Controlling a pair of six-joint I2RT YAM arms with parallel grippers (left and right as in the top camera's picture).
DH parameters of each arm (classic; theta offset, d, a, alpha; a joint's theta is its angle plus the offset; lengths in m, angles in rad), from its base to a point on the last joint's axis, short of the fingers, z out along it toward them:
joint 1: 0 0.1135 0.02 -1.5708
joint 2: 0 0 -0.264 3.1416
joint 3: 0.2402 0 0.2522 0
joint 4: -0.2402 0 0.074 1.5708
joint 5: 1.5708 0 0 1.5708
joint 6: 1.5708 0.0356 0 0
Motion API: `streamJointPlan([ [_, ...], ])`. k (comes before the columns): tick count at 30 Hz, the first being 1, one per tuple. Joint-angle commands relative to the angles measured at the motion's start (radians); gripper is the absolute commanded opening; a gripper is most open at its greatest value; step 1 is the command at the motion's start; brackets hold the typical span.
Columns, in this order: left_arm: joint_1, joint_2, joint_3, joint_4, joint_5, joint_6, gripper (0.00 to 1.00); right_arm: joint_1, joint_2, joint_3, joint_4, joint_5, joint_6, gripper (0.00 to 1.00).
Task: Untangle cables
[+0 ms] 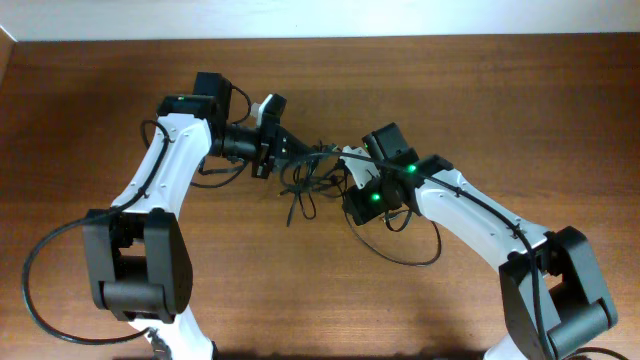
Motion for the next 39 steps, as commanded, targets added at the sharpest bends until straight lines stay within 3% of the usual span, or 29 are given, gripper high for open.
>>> streamJointPlan([
  [1,0.002,-0.034,0.015,0.002,0.024,-0.002,0.0,-0.053,0.006,0.011,-0.016,0.012,0.006,0.04],
  [5,0.005,-0.034,0.015,0.002,0.021,-0.003,0.0,-0.125,0.006,0.011,-0.085,0.009,0.006,0.04],
  [8,0.031,-0.034,0.015,0.002,-0.096,-0.003,0.0,-0.182,0.006,0.011,-0.143,0.009,0.006,0.04],
  [11,0.062,-0.034,0.015,0.002,-0.312,-0.003,0.0,-0.256,0.006,0.011,-0.19,0.012,0.006,0.04],
  [14,0.081,-0.034,0.015,-0.006,-0.773,-0.05,0.0,-0.333,0.006,0.011,-0.238,0.013,0.006,0.04],
  [16,0.079,-0.034,0.011,-0.01,-0.935,-0.078,0.0,-0.368,0.006,0.011,-0.259,0.013,0.006,0.04],
  [18,0.078,-0.03,0.011,-0.017,-1.041,-0.106,0.0,-0.393,0.006,0.011,-0.266,0.013,0.006,0.04],
  [21,0.076,-0.029,0.009,-0.029,-1.041,-0.115,0.03,-0.401,0.006,0.011,-0.296,0.012,0.006,0.04],
  [22,0.071,-0.029,0.008,-0.032,-1.038,-0.115,0.08,-0.401,0.006,0.011,-0.31,0.012,0.006,0.04],
  [23,0.067,-0.029,0.008,-0.032,-1.038,-0.115,0.28,-0.402,0.006,0.011,-0.317,0.012,0.006,0.05],
  [24,0.055,-0.029,0.008,-0.031,-1.037,-0.115,0.57,-0.402,0.006,0.011,-0.317,0.012,0.006,0.13],
  [25,0.043,-0.029,0.008,-0.031,-1.038,-0.115,0.79,-0.402,0.006,0.011,-0.317,0.012,0.006,0.19],
  [27,0.016,-0.029,0.008,-0.03,-1.038,-0.114,0.96,-0.402,0.006,0.011,-0.319,0.012,0.006,0.41],
  [29,-0.011,-0.029,0.008,-0.026,-1.038,-0.114,0.92,-0.402,0.006,0.011,-0.322,0.012,0.006,0.57],
  [31,-0.038,-0.029,0.008,-0.021,-1.038,-0.114,0.8,-0.402,0.006,0.008,-0.323,0.013,0.007,0.61],
  [34,-0.088,-0.028,0.008,0.005,-1.042,-0.114,0.74,-0.402,0.006,-0.005,-0.318,0.033,0.038,0.67],
  [35,-0.102,-0.028,0.008,0.012,-1.042,-0.115,0.58,-0.402,0.006,-0.011,-0.317,0.064,0.067,0.69],
  [36,-0.113,-0.028,0.008,0.018,-1.042,-0.114,0.51,-0.402,0.006,-0.014,-0.318,0.065,0.067,0.69],
  [39,-0.153,-0.028,0.008,0.03,-1.041,-0.058,0.37,-0.402,0.006,-0.027,-0.314,0.065,0.067,0.72],
])
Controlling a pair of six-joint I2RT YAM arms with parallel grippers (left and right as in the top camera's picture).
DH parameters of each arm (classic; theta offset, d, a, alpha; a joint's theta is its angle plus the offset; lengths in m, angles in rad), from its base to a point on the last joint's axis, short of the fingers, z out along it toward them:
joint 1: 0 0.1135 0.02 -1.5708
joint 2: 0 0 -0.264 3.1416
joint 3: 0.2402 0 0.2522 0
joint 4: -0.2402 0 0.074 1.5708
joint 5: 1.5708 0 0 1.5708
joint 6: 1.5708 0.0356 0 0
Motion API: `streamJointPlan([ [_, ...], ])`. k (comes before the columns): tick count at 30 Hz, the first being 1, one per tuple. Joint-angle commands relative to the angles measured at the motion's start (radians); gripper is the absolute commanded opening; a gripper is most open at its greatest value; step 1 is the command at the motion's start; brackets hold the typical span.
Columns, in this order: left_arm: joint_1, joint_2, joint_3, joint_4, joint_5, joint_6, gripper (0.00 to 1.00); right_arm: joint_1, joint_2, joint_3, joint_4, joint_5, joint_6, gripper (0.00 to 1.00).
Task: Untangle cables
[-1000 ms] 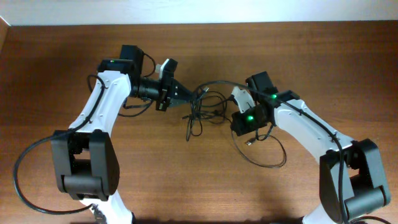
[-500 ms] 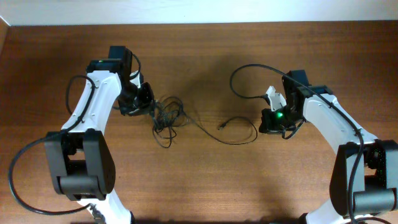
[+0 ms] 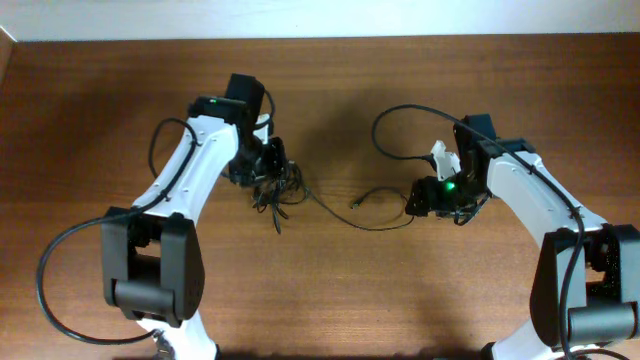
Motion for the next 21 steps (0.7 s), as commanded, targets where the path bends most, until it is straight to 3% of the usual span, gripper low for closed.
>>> streamJointPlan([
  [1,-0.046,-0.028,0.008,0.011,-0.006,0.052,0.36,-0.006,0.006,-0.023,0.012,0.02,0.014,0.72],
  [6,-0.14,-0.028,0.008,0.049,-0.006,0.052,0.35,-0.006,0.006,-0.03,0.021,0.02,0.014,0.72],
  [11,-0.219,-0.028,0.008,0.068,0.019,0.106,0.44,-0.006,0.006,-0.03,0.021,0.026,0.013,0.73],
  [16,-0.205,-0.082,0.134,0.058,0.061,0.135,0.64,-0.006,0.006,-0.03,0.014,0.072,0.013,0.73],
  [19,-0.191,-0.132,0.233,0.024,0.035,0.135,0.82,-0.006,0.006,-0.03,0.014,0.072,0.014,0.74],
  [21,-0.19,-0.145,0.257,-0.062,-0.082,0.129,0.77,-0.006,0.006,-0.03,0.014,0.072,0.013,0.77],
])
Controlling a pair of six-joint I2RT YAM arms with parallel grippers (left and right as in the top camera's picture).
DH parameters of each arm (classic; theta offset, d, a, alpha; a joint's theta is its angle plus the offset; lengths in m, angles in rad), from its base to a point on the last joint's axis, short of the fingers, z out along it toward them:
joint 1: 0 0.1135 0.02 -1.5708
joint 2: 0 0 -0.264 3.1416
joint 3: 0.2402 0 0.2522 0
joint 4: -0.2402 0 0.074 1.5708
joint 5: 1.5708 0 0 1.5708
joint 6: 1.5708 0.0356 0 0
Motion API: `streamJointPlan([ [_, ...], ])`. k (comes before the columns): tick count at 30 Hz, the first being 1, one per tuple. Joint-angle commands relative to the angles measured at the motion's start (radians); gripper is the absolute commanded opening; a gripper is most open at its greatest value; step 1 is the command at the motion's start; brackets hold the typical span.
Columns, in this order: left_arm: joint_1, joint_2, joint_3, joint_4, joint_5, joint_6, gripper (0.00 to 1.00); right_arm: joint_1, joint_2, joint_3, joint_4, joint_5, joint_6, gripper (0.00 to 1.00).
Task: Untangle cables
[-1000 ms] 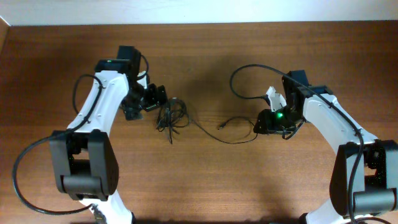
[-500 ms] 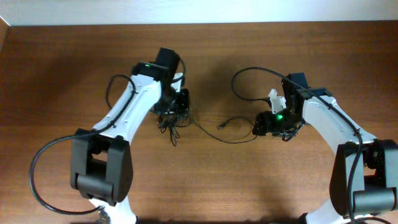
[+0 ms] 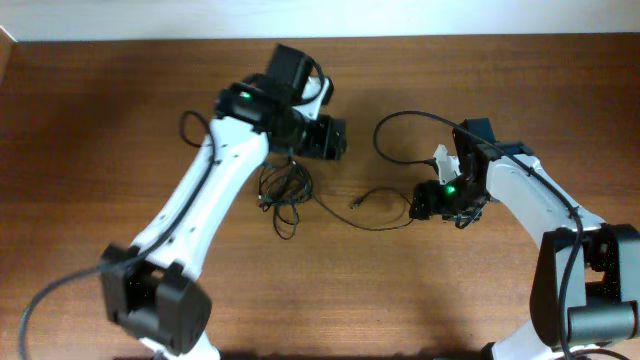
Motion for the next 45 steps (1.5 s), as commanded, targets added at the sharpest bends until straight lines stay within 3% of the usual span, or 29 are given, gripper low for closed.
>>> streamJointPlan([
  [1,0.006,-0.027,0.023,-0.123,-0.181,-0.021,0.68,-0.006,0.006,-0.005,0.0,0.012,0.008,0.78],
  [3,0.008,-0.003,0.006,-0.242,-0.336,-0.092,0.55,-0.006,0.006,-0.005,0.0,0.012,0.008,0.8],
  [8,0.012,0.071,-0.09,-0.328,-0.364,-0.111,0.54,-0.006,0.006,-0.005,0.0,0.012,0.008,0.83],
  [13,0.014,0.114,-0.22,-0.223,-0.365,-0.111,0.54,-0.006,0.006,-0.005,0.0,0.012,0.008,0.85],
  [18,0.033,0.114,-0.3,-0.082,-0.387,-0.111,0.43,-0.006,0.006,-0.005,0.0,0.012,0.008,0.86],
  [22,0.061,0.115,-0.302,-0.055,-0.407,-0.112,0.34,-0.006,0.006,-0.005,0.0,0.012,0.008,0.86],
  [27,0.062,0.115,-0.382,0.022,-0.402,-0.134,0.29,-0.006,0.006,-0.005,0.0,0.011,0.008,0.86],
  [28,0.062,0.115,-0.408,0.055,-0.402,-0.134,0.25,-0.006,0.006,-0.005,0.001,0.008,0.008,0.86],
  [29,0.062,0.115,-0.431,0.089,-0.402,-0.133,0.11,-0.008,0.005,-0.002,0.0,-0.034,-0.009,0.85],
  [30,0.062,0.114,-0.433,0.094,-0.396,-0.116,0.01,-0.01,0.003,0.005,-0.002,-0.133,-0.053,0.84],
  [32,0.062,0.114,-0.424,0.105,-0.281,0.033,0.0,-0.02,-0.006,0.017,-0.004,-0.355,-0.114,0.84],
  [34,0.062,0.113,-0.398,0.1,-0.05,0.286,0.0,-0.026,-0.009,0.023,0.011,-0.615,-0.131,0.86],
  [36,0.059,0.113,-0.359,0.102,0.128,0.404,0.01,-0.024,-0.009,0.023,0.015,-0.731,-0.13,0.88],
  [38,0.05,0.113,-0.317,0.102,0.233,0.468,0.02,-0.022,-0.009,0.022,0.014,-0.733,-0.13,0.88],
  [40,0.035,0.113,-0.281,0.101,0.248,0.497,0.02,-0.013,-0.006,0.021,0.02,-0.718,-0.101,0.89],
  [42,0.024,0.113,-0.277,0.097,0.297,0.526,0.01,-0.007,-0.006,0.021,0.043,-0.688,-0.035,0.89],
  [45,0.021,0.113,-0.277,0.042,0.475,0.678,0.02,0.017,-0.005,0.021,0.13,-0.606,0.116,0.89],
])
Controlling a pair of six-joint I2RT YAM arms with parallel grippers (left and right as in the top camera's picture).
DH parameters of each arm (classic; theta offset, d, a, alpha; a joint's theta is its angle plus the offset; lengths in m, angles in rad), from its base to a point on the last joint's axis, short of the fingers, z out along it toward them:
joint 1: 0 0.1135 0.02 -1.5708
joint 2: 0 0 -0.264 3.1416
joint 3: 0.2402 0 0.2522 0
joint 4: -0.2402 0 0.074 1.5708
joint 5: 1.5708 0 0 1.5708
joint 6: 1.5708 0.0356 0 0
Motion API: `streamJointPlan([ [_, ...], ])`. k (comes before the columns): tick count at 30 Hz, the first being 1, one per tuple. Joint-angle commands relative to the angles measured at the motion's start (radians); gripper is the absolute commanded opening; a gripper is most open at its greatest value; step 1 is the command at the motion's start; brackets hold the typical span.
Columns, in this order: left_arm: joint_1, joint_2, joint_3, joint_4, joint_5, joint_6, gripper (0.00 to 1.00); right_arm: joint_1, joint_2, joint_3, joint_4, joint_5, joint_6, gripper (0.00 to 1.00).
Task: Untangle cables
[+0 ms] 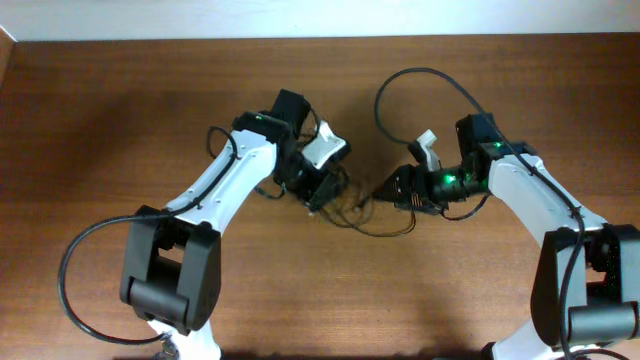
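Observation:
A tangle of thin black cables (pixel 350 207) lies at the table's middle. One strand loops along the wood (pixel 385 229) toward the right arm. My left gripper (pixel 326 188) is down at the tangle's left edge; its jaws are hidden under the wrist. My right gripper (pixel 392 190) points left, close to the tangle's right side. The strand runs up to it, so it appears shut on that cable. The two grippers are a short distance apart.
The brown wooden table (pixel 120 120) fills the view, with a pale wall strip along its far edge. The right arm's own thick black cable (pixel 420 72) arcs high behind its wrist. The left arm's cable (pixel 75 270) hangs at the near left.
My left gripper was raised behind the tangle and is now lower and nearer, on the tangle's left edge. My right gripper has moved left toward it. The tangle now lies further right.
Both grippers met over the tangle at the middle. Then they stood apart, the left on the bundle, the right far right with one strand stretched out to it. The left then lifted off, leaving the bundle on the table. Now both are close at the tangle again.

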Motion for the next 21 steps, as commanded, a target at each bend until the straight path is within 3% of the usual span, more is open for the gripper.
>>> streamJointPlan([
  [1,-0.004,0.005,0.015,-0.045,0.207,0.174,0.02,0.037,-0.005,0.016,0.054,0.082,0.158,0.89],
  [4,0.001,0.005,0.015,-0.083,0.33,0.229,0.0,0.094,-0.004,0.007,0.069,0.216,0.258,0.89],
  [7,0.037,0.005,0.016,-0.103,0.374,0.254,0.0,0.123,-0.003,-0.031,0.136,0.221,0.407,0.89],
  [8,0.066,0.005,0.019,-0.114,0.453,0.255,0.0,0.133,-0.001,-0.058,0.211,0.221,0.489,0.89],
  [10,0.11,0.005,0.035,-0.133,0.558,0.255,0.01,0.138,-0.001,-0.092,0.304,0.237,0.534,0.84],
  [12,0.158,0.005,0.08,-0.19,0.639,0.254,0.0,0.138,0.0,-0.115,0.315,0.401,0.536,0.78],
  [16,0.224,0.005,0.225,-0.351,0.738,0.255,0.0,0.138,0.0,-0.186,0.326,0.534,0.536,0.5],
  [18,0.253,0.005,0.326,-0.416,0.805,0.254,0.0,0.137,0.0,-0.215,0.327,0.589,0.536,0.42],
  [20,0.287,0.005,0.445,-0.457,0.897,0.247,0.0,0.137,0.0,-0.246,0.327,0.668,0.535,0.23],
  [21,0.298,0.005,0.485,-0.457,0.912,0.213,0.0,0.137,0.0,-0.252,0.327,0.683,0.522,0.18],
])
